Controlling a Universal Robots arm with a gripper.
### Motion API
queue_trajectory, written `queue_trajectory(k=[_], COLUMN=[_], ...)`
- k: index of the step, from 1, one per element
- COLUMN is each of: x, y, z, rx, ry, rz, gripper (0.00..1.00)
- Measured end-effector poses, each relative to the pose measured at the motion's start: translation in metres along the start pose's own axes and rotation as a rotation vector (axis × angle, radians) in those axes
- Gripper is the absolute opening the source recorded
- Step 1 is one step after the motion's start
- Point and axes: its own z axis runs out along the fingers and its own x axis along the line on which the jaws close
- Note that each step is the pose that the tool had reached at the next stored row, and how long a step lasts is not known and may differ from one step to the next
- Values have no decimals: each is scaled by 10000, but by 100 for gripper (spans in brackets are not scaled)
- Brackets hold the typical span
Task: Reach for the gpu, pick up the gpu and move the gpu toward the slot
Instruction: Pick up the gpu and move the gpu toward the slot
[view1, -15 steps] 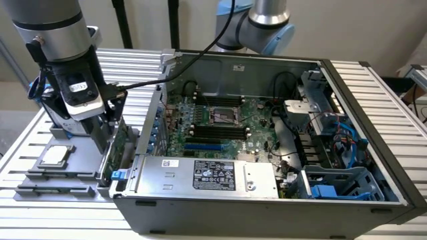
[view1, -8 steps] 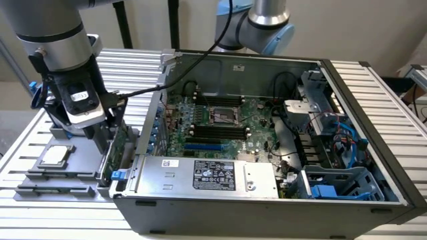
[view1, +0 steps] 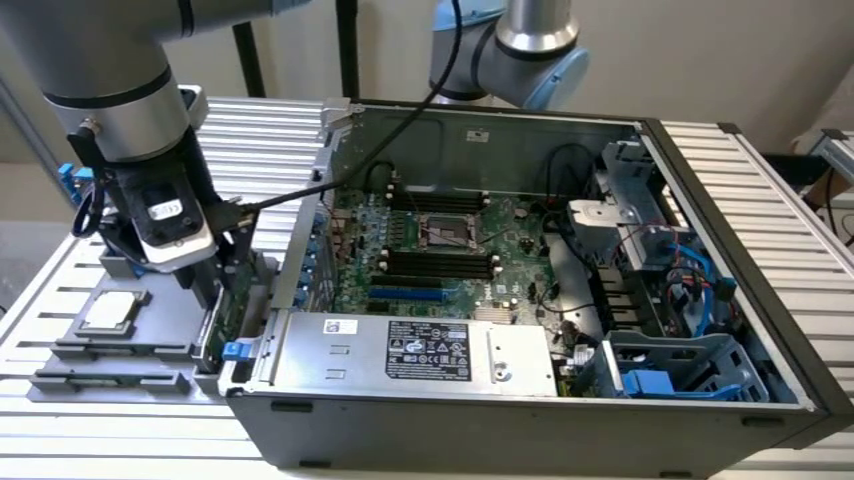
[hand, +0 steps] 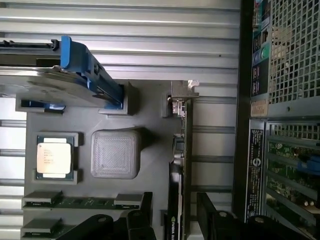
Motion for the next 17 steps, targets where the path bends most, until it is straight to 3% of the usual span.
queue_trajectory(k=[17], x=[3], y=[11], z=[293], rx=[7], ry=[-135], rz=[0], gripper=[48])
